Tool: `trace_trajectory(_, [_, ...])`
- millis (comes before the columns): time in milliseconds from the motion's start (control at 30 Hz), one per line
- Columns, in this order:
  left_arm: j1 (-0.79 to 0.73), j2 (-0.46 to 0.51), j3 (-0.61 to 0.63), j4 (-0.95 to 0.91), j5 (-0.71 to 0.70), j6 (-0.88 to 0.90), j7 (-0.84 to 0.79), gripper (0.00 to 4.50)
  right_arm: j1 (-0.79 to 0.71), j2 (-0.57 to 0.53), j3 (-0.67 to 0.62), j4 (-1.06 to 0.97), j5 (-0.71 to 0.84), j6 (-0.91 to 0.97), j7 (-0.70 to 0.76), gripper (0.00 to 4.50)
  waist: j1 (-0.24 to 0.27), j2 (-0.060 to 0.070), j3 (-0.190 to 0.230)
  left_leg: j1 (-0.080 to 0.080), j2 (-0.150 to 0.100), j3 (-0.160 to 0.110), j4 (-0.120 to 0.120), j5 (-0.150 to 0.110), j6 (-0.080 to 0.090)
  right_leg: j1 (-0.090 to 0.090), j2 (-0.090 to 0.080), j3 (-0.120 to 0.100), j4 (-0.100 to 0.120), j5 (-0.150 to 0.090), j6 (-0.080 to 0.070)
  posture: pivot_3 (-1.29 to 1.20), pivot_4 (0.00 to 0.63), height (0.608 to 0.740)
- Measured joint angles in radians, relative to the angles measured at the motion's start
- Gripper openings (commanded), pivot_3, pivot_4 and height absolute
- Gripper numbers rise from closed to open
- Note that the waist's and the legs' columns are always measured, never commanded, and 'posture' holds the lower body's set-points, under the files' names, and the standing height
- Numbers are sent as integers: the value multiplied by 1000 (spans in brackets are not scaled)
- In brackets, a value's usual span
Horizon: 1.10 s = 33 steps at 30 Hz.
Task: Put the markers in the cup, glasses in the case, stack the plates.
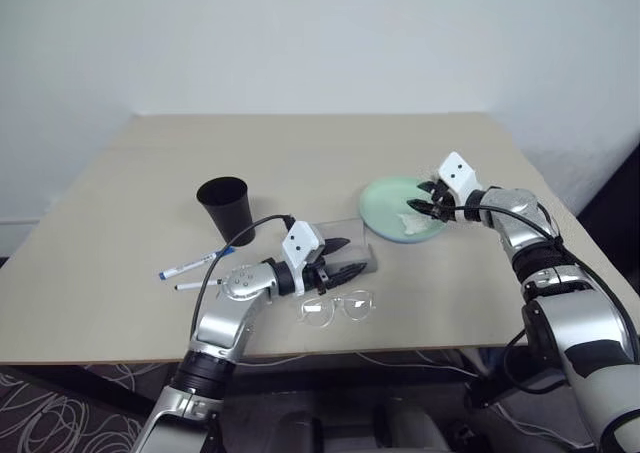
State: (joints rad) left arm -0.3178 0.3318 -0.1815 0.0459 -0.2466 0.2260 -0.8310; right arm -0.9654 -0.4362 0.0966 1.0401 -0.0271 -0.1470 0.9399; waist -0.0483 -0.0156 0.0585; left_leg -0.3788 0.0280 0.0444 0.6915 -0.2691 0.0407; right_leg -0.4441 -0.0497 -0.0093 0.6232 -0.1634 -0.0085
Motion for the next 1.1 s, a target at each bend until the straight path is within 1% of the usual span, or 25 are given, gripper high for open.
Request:
trace_trajectory(100, [-9,29,2,11,4,1,-17,3063,72,-29,-16,-103,55,20,138,2254,4,0,0,0,0,-1,0,0,0,1,0,-1,0,0,0,0,0,721])
trace_trajectory(167, [-33,46,3,37,5,1,-36,3063,155,-41,-13,-196,87,45,232,2254,4,0,0,0,0,-1,0,0,0,1,0,-1,0,0,0,0,0,721])
trace_trajectory(267, [-67,68,3,54,3,7,-79,3063,239,-47,-2,-282,112,92,305,2254,2,0,0,0,0,-1,1,0,0,1,0,-1,0,0,0,0,0,721])
trace_trajectory(333, [-96,94,-5,64,-2,25,-138,3063,291,-53,0,-348,130,129,338,2254,-1,0,0,1,0,-1,1,0,0,0,0,0,0,0,0,0,0,721])
trace_trajectory(600, [-175,182,-51,104,2,56,-320,3063,390,-56,1,-518,187,215,359,2254,-1,0,0,1,0,0,0,0,0,1,0,-1,1,0,0,0,0,721])
trace_trajectory(733, [-201,232,-114,103,19,101,-412,3063,440,-56,12,-581,203,247,375,2254,2,0,0,0,0,0,0,0,0,0,0,-1,0,0,0,0,0,721])
trace_trajectory(900, [-220,231,-168,103,47,136,-461,3063,472,-50,30,-630,211,252,372,2254,2,0,0,0,0,-1,1,0,0,0,0,-1,0,-1,-2,0,0,721])
trace_trajectory(1100, [-244,219,-219,93,80,147,-480,3063,491,-34,42,-656,213,252,346,2254,3,0,0,0,0,-1,1,0,0,0,0,-1,0,-1,-1,0,0,721])
